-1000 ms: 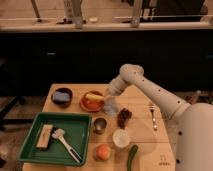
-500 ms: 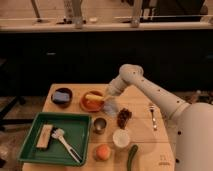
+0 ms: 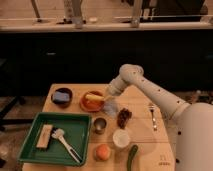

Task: Place banana in red bowl

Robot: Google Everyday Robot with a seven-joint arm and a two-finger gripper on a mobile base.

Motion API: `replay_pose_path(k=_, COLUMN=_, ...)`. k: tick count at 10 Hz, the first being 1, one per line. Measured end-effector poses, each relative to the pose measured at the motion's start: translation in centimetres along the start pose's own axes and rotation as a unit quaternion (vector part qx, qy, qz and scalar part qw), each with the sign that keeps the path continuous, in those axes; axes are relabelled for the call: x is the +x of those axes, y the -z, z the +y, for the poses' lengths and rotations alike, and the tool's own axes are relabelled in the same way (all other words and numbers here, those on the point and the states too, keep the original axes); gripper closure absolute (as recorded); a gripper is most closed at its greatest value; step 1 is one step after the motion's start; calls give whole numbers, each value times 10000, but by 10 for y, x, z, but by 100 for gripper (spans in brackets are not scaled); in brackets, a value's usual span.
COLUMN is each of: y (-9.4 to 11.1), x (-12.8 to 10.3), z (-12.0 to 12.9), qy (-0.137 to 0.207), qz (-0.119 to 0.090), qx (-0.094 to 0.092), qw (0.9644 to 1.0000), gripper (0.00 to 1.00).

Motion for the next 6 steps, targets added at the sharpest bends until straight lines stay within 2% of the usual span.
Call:
replay_pose_path(k=2, y=0, x=0, z=0, qy=-1, qz=0, qx=1, qw=10000, gripper=62)
replay_pose_path(k=5, y=0, x=0, z=0, qy=-3, qz=0, qx=2, qw=10000, gripper=29)
replay_pose_path(k=6, y=0, x=0, z=0, qy=-3, qz=0, qx=1, qw=10000, gripper=22)
